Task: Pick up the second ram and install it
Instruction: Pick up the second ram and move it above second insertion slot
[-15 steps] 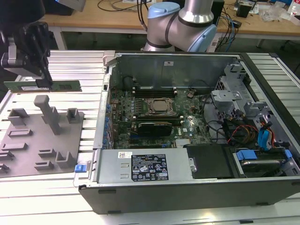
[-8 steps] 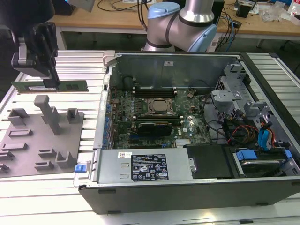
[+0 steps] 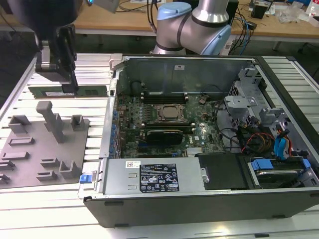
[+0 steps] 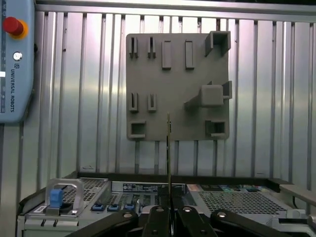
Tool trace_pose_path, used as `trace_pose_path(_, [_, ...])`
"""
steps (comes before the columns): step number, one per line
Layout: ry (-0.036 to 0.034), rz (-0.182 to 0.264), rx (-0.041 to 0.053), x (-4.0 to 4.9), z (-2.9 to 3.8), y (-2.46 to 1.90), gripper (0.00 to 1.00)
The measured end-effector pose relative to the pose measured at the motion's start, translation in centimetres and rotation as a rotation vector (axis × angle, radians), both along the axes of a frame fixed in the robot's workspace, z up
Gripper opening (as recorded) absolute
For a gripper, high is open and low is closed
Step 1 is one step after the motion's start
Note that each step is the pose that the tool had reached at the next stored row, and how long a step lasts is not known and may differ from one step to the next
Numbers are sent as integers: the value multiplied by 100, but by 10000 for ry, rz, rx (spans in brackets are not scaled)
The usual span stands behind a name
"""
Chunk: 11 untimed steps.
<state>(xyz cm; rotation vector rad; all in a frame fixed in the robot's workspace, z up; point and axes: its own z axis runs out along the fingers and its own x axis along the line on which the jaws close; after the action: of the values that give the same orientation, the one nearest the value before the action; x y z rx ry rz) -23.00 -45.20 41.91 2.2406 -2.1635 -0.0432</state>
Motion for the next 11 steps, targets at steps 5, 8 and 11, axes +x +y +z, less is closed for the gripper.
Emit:
trace_pose_path(5, [7, 0, 83, 175, -5, 0, 13])
trace_pose_path(8, [12, 0, 83, 250, -10, 0, 13])
trace_pose_path(11, [17, 1, 83, 346, -19, 0, 13])
